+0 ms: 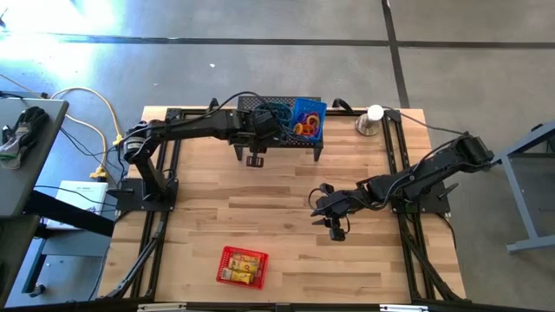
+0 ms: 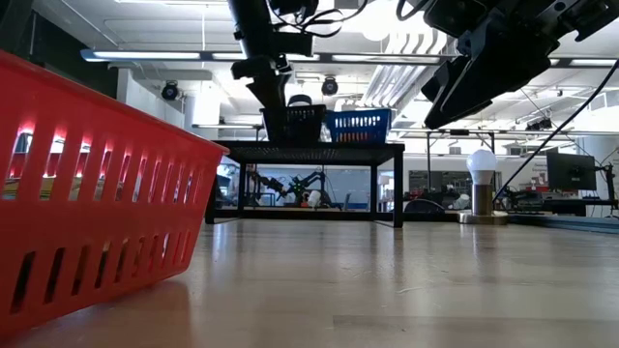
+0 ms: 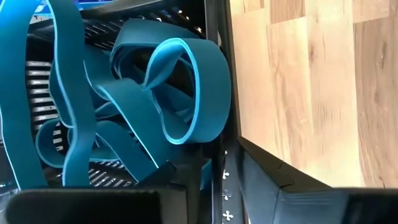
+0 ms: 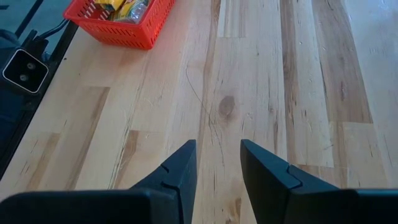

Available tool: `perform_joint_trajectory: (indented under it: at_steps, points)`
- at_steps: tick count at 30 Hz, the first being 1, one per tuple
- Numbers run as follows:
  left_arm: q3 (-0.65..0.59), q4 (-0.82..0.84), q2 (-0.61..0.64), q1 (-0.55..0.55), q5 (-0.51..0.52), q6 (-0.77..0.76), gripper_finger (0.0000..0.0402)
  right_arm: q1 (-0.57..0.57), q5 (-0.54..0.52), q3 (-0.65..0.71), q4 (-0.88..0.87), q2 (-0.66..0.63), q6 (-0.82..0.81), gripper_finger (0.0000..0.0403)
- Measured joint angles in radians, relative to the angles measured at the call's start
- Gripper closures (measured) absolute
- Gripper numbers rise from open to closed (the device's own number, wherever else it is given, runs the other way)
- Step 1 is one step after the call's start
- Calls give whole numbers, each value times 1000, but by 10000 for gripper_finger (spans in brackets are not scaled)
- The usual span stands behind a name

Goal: Pick & Place Office Desk Supplies
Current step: Put the black bin with rubber bands on the shelf, then put the red bin with crayon boxes on the shelf

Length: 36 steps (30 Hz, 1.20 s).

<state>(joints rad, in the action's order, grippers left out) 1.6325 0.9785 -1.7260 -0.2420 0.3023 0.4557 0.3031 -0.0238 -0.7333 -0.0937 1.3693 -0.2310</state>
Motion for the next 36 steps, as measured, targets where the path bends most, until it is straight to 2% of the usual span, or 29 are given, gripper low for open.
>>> perform_joint_trajectory:
  at_steps: [5, 27, 30, 33, 36]
  points:
    - [0, -2, 0, 1, 3, 31, 295, 0, 0, 0, 0, 0, 0, 292]
    - [2, -72, 78, 36, 25, 53, 293, 0, 0, 0, 1, 0, 0, 292]
    - [2, -91, 115, 57, 91, 73, 293, 0, 0, 0, 1, 0, 0, 292]
    - [2, -94, 165, 107, 212, 97, 293, 0, 0, 0, 0, 0, 3, 292]
    - [2, -69, 221, 182, 280, 42, 293, 0, 0, 0, 0, 0, 10, 292]
